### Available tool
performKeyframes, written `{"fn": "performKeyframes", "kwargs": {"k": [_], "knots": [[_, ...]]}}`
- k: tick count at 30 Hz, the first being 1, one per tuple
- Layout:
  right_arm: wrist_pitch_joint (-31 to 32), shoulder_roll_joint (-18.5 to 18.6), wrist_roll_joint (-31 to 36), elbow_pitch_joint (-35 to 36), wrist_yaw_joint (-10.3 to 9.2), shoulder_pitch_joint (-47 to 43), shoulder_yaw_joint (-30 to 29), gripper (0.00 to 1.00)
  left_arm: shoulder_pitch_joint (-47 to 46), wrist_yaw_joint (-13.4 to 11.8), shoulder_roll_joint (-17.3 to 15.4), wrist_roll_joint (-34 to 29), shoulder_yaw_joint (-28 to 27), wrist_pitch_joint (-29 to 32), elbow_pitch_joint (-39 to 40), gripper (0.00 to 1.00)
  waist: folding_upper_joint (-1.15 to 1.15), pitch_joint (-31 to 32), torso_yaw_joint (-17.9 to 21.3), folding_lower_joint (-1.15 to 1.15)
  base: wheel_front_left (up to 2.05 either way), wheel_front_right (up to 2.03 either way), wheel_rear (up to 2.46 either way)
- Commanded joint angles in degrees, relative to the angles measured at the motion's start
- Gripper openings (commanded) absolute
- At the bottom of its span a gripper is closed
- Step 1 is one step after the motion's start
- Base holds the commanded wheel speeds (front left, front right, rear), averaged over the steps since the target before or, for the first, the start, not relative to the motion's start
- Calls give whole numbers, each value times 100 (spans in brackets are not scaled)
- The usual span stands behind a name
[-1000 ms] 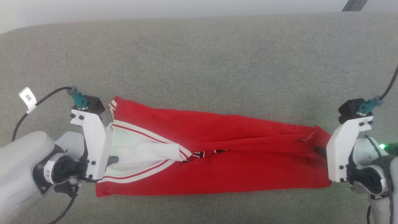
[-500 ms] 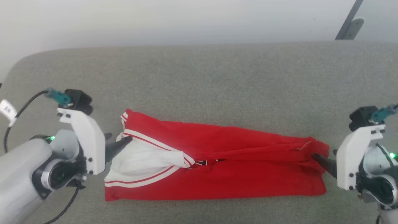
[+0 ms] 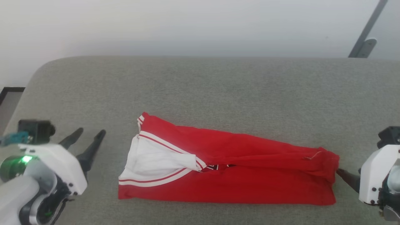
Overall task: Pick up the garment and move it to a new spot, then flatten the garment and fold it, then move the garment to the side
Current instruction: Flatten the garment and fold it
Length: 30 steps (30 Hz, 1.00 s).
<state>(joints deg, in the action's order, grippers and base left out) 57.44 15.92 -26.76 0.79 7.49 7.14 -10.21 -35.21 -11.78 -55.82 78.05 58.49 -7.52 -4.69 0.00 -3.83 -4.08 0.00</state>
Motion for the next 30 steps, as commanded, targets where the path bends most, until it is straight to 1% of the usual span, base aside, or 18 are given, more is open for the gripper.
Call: {"fn": "performKeyframes", "kwargs": {"k": [1, 5, 8, 10, 15, 17, 19, 21, 23, 24, 25, 26, 27, 30], "knots": [[-48, -1, 16, -72, 0, -14, -20, 100, 132, -39, -35, -11, -53, -148, -15, 100, 0, 5, -48, 0, 0, 0, 0], [-49, -34, 81, -438, 0, 108, -141, 100, 468, -136, -45, 42, -242, -595, -65, 100, 0, -16, -189, 0, 0, 0, 0], [-86, -67, 96, -720, 0, 222, -218, 100, 730, -173, 0, -8, -469, -729, -129, 100, 0, -41, -296, 0, 0, 0, 0], [-95, -81, 99, -938, 0, 290, -224, 100, 886, -140, 58, -109, -699, -763, -183, 100, 0, -59, -377, 0, 0, 0, 0], [-140, -152, 140, -1477, 0, 480, -221, 100, 1526, -60, 380, -640, -1648, -762, -300, 100, 0, -99, -554, 0, 0, 0, 0], [-164, -216, 147, -1720, 0, 572, -209, 100, 1776, 18, 513, -819, -2020, -764, -331, 100, 0, -123, -602, 0, 0, 0, 0], [-204, -243, 178, -1938, 0, 629, -175, 100, 2011, 107, 667, -1025, -2325, -765, -379, 100, 0, -154, -657, 0, 0, 0, 0], [-212, -345, 96, -2197, 0, 696, -121, 100, 2219, 171, 794, -1291, -2565, -766, -397, 100, 0, -172, -696, 0, 0, 0, 0], [-206, -411, 32, -2384, 1, 740, 61, 100, 2388, 233, 956, -1398, -2853, -766, -420, 100, 0, -186, -723, 0, 0, 0, 0], [-205, -435, -37, -2454, 1, 755, 136, 98, 2470, 271, 1009, -1509, -2974, -766, -431, 100, 0, -192, -732, 0, 0, 0, 0], [-234, -425, -92, -2487, 2, 763, 242, 59, 2532, 307, 1077, -1586, -3074, -766, -442, 100, 0, -198, -740, 0, 0, 0, 0], [-257, -413, -197, -2483, 2, 770, 377, 0, 2594, 357, 1155, -1668, -3176, -766, -456, 100, 0, -200, -747, 0, 0, 0, 0], [-303, -370, -293, -2453, 2, 771, 506, 0, 2650, 398, 1229, -1737, -3285, -767, -462, 100, 0, -204, -750, 0, 0, 0, 0], [-436, -173, -485, -2482, 0, 772, 566, 0, 2823, 500, 1414, -1920, -3569, -767, -527, 100, 0, -202, -743, 0, 0, 0, 0]]}}
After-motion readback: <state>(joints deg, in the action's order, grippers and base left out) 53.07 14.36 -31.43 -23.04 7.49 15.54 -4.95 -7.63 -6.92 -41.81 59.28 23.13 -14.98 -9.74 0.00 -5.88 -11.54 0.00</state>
